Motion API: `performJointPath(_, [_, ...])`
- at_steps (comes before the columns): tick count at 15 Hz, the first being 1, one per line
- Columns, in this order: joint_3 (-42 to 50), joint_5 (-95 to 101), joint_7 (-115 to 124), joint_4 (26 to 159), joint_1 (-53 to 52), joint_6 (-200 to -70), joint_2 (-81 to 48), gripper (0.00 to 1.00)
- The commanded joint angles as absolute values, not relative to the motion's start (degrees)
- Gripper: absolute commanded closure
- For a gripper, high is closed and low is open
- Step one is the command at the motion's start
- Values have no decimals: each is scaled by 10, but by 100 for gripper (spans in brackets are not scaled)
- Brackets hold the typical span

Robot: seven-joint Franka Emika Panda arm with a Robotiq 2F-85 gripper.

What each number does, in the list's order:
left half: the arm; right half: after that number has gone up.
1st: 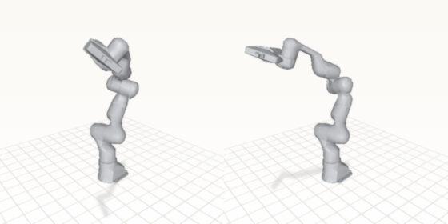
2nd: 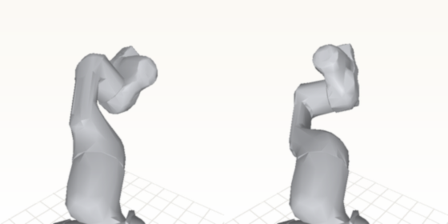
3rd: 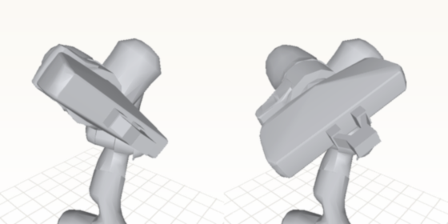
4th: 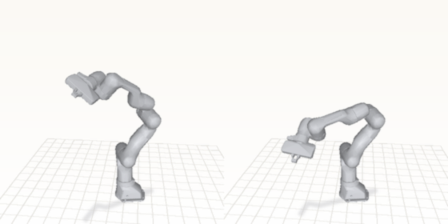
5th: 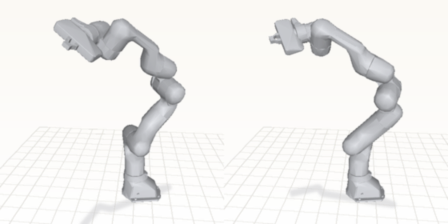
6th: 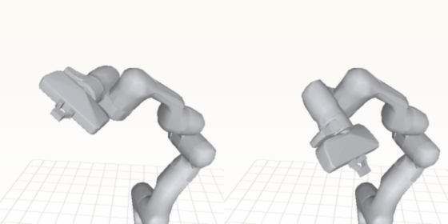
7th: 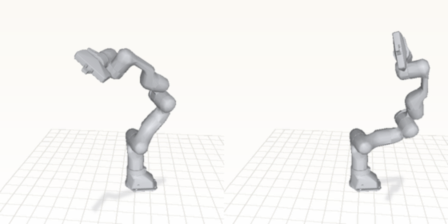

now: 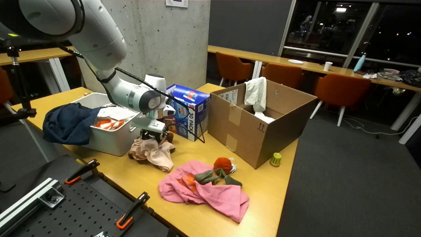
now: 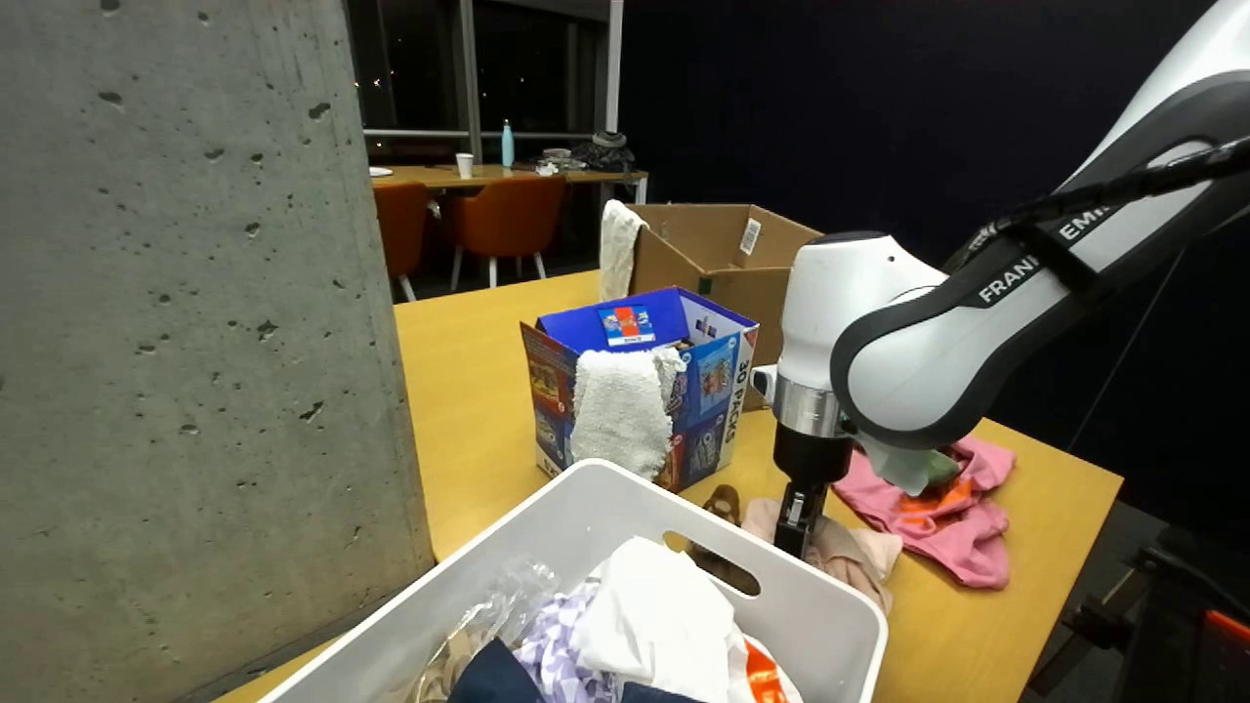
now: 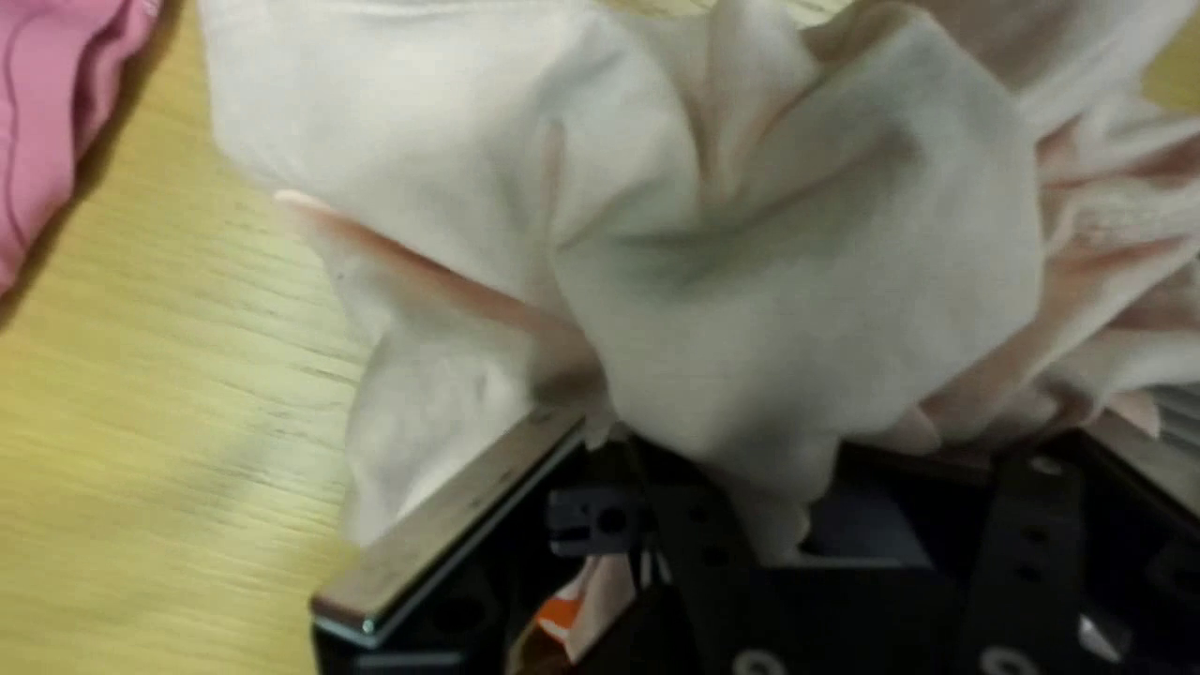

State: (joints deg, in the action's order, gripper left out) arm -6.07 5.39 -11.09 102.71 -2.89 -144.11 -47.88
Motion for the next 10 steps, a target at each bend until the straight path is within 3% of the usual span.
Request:
performJointPath(1, [-35, 66, -70, 1095, -49, -1464, -412, 100])
performJointPath(10, [5, 105, 6, 1209, -82, -1496, -277, 100])
